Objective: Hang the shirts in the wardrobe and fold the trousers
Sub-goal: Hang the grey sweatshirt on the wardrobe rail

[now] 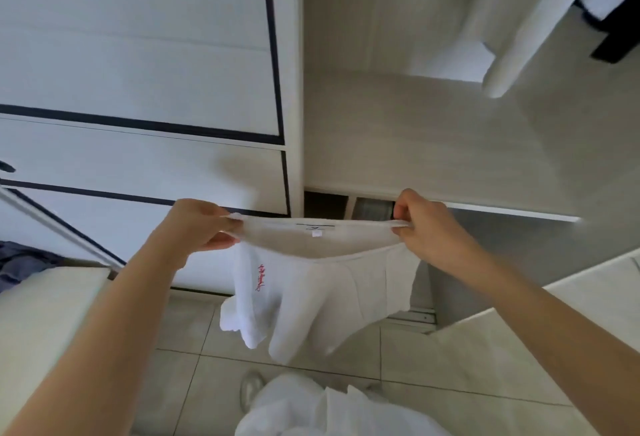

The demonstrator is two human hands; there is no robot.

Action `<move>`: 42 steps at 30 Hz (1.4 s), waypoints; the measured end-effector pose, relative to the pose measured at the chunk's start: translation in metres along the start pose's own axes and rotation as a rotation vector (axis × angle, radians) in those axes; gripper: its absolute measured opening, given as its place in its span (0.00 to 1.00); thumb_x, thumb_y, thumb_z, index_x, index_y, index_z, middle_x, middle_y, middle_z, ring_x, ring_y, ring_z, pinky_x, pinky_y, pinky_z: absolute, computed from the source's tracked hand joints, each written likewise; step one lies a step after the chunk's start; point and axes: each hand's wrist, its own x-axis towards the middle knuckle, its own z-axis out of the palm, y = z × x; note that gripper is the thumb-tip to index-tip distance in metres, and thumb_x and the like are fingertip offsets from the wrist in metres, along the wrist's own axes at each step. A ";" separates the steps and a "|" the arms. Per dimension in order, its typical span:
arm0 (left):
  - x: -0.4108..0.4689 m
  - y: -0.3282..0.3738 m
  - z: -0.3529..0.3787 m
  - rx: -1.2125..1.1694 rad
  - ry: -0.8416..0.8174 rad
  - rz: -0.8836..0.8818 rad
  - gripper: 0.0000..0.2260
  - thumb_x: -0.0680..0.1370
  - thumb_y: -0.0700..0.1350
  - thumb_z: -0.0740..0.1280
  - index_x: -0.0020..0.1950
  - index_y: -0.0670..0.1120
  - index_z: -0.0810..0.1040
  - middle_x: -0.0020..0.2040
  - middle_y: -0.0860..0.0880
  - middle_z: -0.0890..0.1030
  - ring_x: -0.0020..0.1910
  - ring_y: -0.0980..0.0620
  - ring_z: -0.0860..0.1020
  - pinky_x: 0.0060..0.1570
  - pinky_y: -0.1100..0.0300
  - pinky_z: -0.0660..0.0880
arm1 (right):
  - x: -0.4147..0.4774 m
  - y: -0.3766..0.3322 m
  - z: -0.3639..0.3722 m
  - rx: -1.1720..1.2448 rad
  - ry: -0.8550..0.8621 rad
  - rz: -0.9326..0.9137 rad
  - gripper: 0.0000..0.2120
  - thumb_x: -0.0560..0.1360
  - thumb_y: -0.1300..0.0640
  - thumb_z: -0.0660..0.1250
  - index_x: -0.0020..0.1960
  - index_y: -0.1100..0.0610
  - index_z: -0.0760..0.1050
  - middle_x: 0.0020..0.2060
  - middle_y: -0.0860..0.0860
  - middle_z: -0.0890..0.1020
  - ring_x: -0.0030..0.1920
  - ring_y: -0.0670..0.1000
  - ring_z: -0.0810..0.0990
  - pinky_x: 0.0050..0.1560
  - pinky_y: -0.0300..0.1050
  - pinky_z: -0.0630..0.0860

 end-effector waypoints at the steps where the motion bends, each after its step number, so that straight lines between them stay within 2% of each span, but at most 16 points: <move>1: -0.007 0.002 0.012 -0.150 -0.072 -0.022 0.04 0.75 0.33 0.70 0.50 0.36 0.81 0.44 0.40 0.85 0.42 0.46 0.85 0.43 0.58 0.83 | -0.004 0.014 -0.008 -0.010 0.030 -0.004 0.06 0.77 0.57 0.66 0.47 0.53 0.69 0.41 0.51 0.77 0.42 0.52 0.75 0.44 0.49 0.75; 3: -0.019 0.006 0.037 -0.430 -0.226 -0.070 0.08 0.77 0.32 0.66 0.56 0.34 0.79 0.50 0.40 0.84 0.44 0.46 0.85 0.43 0.56 0.83 | -0.010 0.039 -0.025 -0.031 0.096 -0.030 0.09 0.77 0.56 0.68 0.43 0.54 0.68 0.40 0.51 0.75 0.41 0.53 0.74 0.44 0.51 0.74; 5: -0.029 0.015 0.062 -0.634 -0.298 -0.123 0.10 0.78 0.34 0.64 0.58 0.36 0.79 0.50 0.41 0.83 0.42 0.47 0.85 0.42 0.55 0.83 | -0.017 0.059 -0.041 -0.047 0.168 -0.070 0.12 0.76 0.56 0.69 0.40 0.53 0.66 0.39 0.50 0.72 0.39 0.54 0.72 0.42 0.51 0.73; 9: -0.044 0.034 0.099 -0.812 -0.338 -0.151 0.14 0.73 0.36 0.67 0.59 0.39 0.79 0.51 0.43 0.83 0.44 0.47 0.84 0.42 0.55 0.83 | -0.024 0.089 -0.071 -0.041 0.269 -0.078 0.14 0.76 0.56 0.68 0.36 0.54 0.66 0.33 0.50 0.71 0.36 0.55 0.72 0.37 0.50 0.70; 11: -0.049 0.048 0.111 -0.744 -0.406 -0.118 0.15 0.72 0.39 0.68 0.58 0.41 0.80 0.52 0.44 0.81 0.45 0.48 0.82 0.42 0.57 0.82 | -0.023 0.102 -0.086 0.024 0.313 -0.038 0.17 0.76 0.57 0.67 0.34 0.52 0.63 0.29 0.51 0.72 0.34 0.57 0.76 0.36 0.52 0.75; 13: -0.054 0.065 0.119 -0.594 -0.449 -0.087 0.12 0.69 0.41 0.72 0.52 0.45 0.82 0.49 0.47 0.82 0.42 0.49 0.82 0.42 0.59 0.80 | -0.021 0.112 -0.101 0.099 0.365 0.012 0.15 0.76 0.58 0.67 0.35 0.51 0.64 0.30 0.54 0.76 0.32 0.57 0.80 0.36 0.55 0.79; 15: -0.058 0.082 0.124 -0.446 -0.494 -0.023 0.22 0.60 0.44 0.80 0.53 0.45 0.84 0.50 0.46 0.82 0.45 0.48 0.81 0.46 0.57 0.77 | -0.020 0.118 -0.114 0.178 0.402 0.044 0.07 0.77 0.58 0.67 0.45 0.51 0.68 0.32 0.55 0.78 0.32 0.54 0.82 0.36 0.56 0.80; 18: -0.062 0.104 0.133 -0.325 -0.495 0.121 0.36 0.54 0.49 0.84 0.59 0.40 0.82 0.53 0.43 0.83 0.49 0.46 0.82 0.44 0.57 0.80 | -0.015 0.126 -0.132 0.180 0.445 0.042 0.16 0.77 0.58 0.66 0.61 0.44 0.69 0.33 0.52 0.79 0.36 0.55 0.82 0.42 0.56 0.81; 20: -0.067 0.119 0.141 -0.301 -0.404 0.211 0.33 0.60 0.51 0.83 0.60 0.39 0.81 0.53 0.40 0.83 0.48 0.45 0.83 0.42 0.57 0.81 | -0.012 0.127 -0.146 0.145 0.455 0.049 0.14 0.78 0.58 0.64 0.60 0.45 0.75 0.37 0.52 0.81 0.38 0.56 0.83 0.44 0.56 0.81; 23: -0.071 0.142 0.153 -0.296 -0.253 0.273 0.23 0.68 0.52 0.75 0.57 0.40 0.81 0.52 0.40 0.83 0.48 0.44 0.81 0.44 0.55 0.80 | -0.011 0.126 -0.168 0.133 0.466 0.064 0.12 0.76 0.61 0.61 0.50 0.49 0.81 0.36 0.52 0.83 0.37 0.56 0.82 0.43 0.55 0.81; 27: -0.076 0.174 0.166 -0.346 -0.125 0.285 0.06 0.77 0.49 0.69 0.50 0.47 0.79 0.47 0.46 0.83 0.46 0.47 0.82 0.33 0.57 0.81 | -0.005 0.124 -0.192 0.156 0.473 0.105 0.10 0.74 0.58 0.61 0.46 0.49 0.80 0.33 0.51 0.82 0.38 0.55 0.82 0.44 0.54 0.81; 31: -0.079 0.210 0.173 -0.441 -0.125 0.298 0.07 0.79 0.48 0.68 0.52 0.45 0.80 0.49 0.45 0.84 0.48 0.45 0.82 0.42 0.51 0.79 | 0.005 0.119 -0.213 0.422 0.496 0.084 0.09 0.77 0.61 0.60 0.45 0.51 0.78 0.40 0.54 0.82 0.38 0.57 0.82 0.38 0.55 0.83; 34: -0.079 0.235 0.175 -0.407 -0.131 0.343 0.09 0.80 0.47 0.67 0.54 0.42 0.81 0.48 0.43 0.84 0.45 0.46 0.82 0.41 0.52 0.79 | 0.011 0.112 -0.229 0.834 0.398 0.111 0.11 0.77 0.67 0.58 0.46 0.55 0.76 0.46 0.56 0.79 0.43 0.56 0.82 0.42 0.55 0.83; 37: -0.078 0.257 0.174 -0.348 -0.113 0.391 0.10 0.80 0.45 0.66 0.55 0.40 0.81 0.46 0.42 0.84 0.42 0.46 0.82 0.37 0.54 0.81 | 0.016 0.105 -0.247 1.080 0.351 0.132 0.13 0.77 0.70 0.54 0.46 0.59 0.75 0.42 0.57 0.79 0.44 0.58 0.82 0.43 0.55 0.82; 39: -0.079 0.270 0.173 -0.318 -0.119 0.399 0.09 0.80 0.42 0.66 0.56 0.39 0.81 0.46 0.42 0.84 0.41 0.46 0.82 0.34 0.56 0.81 | 0.020 0.101 -0.257 1.134 0.364 0.136 0.13 0.78 0.69 0.54 0.46 0.59 0.75 0.39 0.56 0.79 0.40 0.55 0.81 0.38 0.51 0.80; 42: -0.084 0.286 0.173 -0.268 -0.162 0.392 0.10 0.79 0.40 0.66 0.57 0.37 0.80 0.50 0.39 0.83 0.43 0.45 0.82 0.39 0.54 0.81 | 0.026 0.095 -0.268 1.064 0.398 0.095 0.10 0.78 0.65 0.56 0.47 0.59 0.76 0.39 0.56 0.79 0.38 0.53 0.79 0.33 0.44 0.76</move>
